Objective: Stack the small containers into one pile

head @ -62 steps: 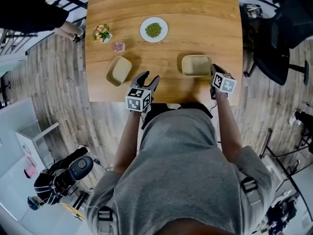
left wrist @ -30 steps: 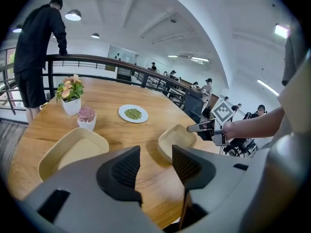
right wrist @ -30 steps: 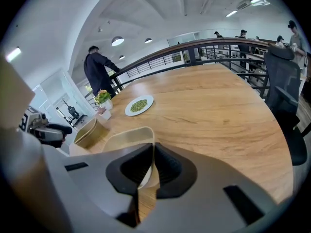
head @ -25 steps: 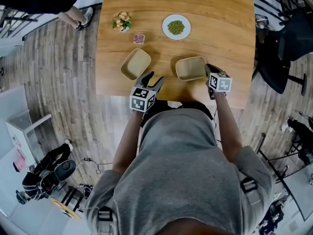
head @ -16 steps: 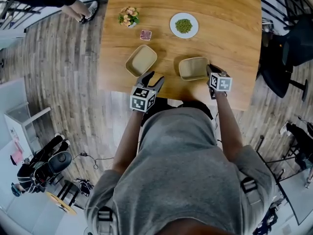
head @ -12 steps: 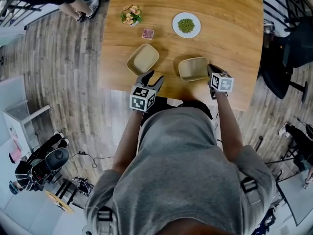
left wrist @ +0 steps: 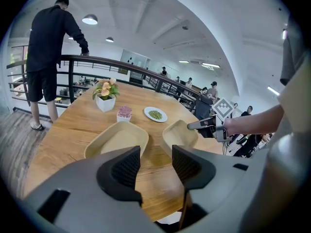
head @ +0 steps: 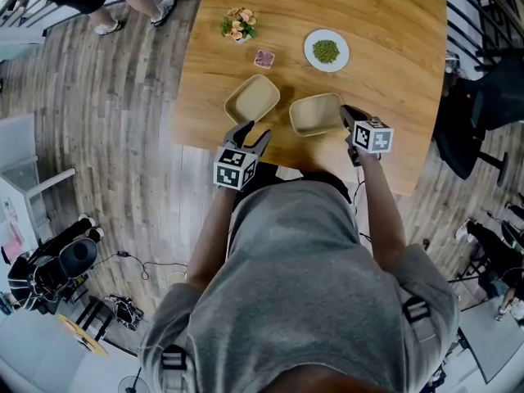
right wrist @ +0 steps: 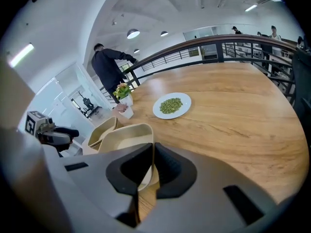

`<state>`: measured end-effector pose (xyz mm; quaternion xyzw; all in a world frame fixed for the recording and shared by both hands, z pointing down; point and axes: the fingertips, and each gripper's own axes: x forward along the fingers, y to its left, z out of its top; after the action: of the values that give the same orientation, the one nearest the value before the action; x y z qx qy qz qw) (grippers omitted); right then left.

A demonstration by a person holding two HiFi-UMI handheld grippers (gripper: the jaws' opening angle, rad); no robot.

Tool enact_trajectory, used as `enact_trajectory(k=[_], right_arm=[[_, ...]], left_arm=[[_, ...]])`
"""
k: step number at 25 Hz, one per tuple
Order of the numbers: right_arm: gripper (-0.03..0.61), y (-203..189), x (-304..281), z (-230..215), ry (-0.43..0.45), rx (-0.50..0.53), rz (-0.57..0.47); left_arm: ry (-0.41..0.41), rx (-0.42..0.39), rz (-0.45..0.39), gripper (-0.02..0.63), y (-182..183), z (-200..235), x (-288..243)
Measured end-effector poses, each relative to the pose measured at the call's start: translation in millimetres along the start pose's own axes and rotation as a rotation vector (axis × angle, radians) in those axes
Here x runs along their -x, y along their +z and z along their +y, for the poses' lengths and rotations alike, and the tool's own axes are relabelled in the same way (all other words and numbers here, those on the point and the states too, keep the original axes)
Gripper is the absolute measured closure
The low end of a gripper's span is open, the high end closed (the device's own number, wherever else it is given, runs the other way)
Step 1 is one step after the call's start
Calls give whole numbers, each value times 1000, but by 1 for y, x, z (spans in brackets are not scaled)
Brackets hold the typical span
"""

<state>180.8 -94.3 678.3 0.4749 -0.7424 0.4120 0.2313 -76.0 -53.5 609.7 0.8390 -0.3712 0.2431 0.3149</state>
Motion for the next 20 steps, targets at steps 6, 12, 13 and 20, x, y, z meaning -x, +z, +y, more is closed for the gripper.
enact_trajectory(k=[6, 12, 13, 20], right_arm=[[555, 22, -12, 40, 47, 54, 15], [555, 41, -27, 78, 93, 83, 25], [555, 42, -30, 84, 98, 88, 29], [555, 51, -57, 126, 137, 110, 50]], left_arm=[[40, 46, -31, 394, -7, 39, 26], [72, 76, -55, 394, -14, 82, 48], [76, 80, -58, 394, -15, 88, 51], [84, 88, -60, 394, -21, 119, 63]])
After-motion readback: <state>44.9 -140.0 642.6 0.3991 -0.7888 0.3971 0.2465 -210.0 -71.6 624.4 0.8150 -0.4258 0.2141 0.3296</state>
